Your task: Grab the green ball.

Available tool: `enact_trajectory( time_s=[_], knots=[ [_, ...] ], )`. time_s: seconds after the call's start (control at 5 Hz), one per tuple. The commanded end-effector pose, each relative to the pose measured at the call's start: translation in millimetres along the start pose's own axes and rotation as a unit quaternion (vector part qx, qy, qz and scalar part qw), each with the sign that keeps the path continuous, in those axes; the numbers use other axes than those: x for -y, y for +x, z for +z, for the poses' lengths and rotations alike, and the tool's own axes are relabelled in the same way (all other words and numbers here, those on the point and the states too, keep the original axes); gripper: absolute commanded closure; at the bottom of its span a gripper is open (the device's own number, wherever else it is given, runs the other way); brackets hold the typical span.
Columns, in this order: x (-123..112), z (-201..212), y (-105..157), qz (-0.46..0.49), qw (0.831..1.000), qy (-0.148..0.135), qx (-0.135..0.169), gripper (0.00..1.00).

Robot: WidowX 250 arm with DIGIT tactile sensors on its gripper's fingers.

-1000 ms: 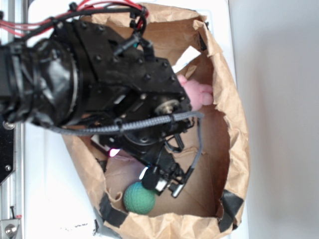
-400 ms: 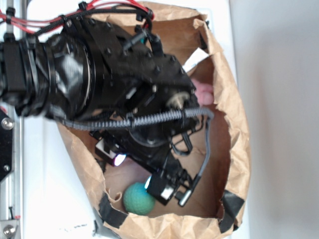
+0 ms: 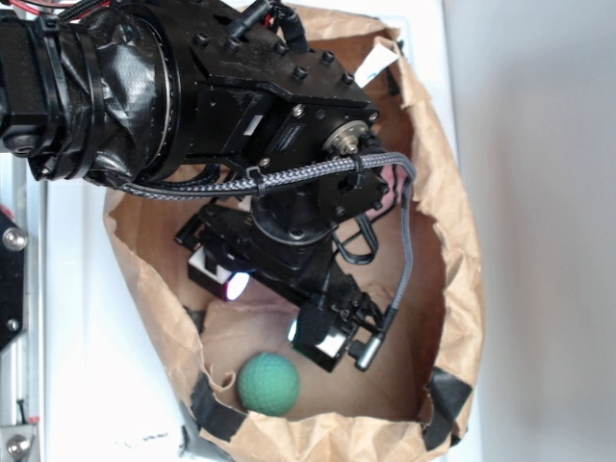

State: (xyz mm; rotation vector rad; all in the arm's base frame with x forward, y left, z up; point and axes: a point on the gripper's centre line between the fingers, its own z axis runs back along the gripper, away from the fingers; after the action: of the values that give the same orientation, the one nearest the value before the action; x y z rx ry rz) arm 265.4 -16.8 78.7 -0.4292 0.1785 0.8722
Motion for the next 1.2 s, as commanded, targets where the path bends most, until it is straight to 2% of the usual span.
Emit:
enact_trajectory(
  time_s=[0.0, 0.2, 0.6, 1.0],
  knots=[
    [9, 23, 9, -0.024, 0.999, -0.026, 0.017, 0.00],
    [14, 18, 8, -0.027, 0.999, -0.010, 0.017, 0.00],
    [26, 1, 2, -0.044, 0.998, 0.045, 0.020, 0.00],
    [26, 1, 2, -0.044, 0.998, 0.045, 0.020, 0.00]
  ],
)
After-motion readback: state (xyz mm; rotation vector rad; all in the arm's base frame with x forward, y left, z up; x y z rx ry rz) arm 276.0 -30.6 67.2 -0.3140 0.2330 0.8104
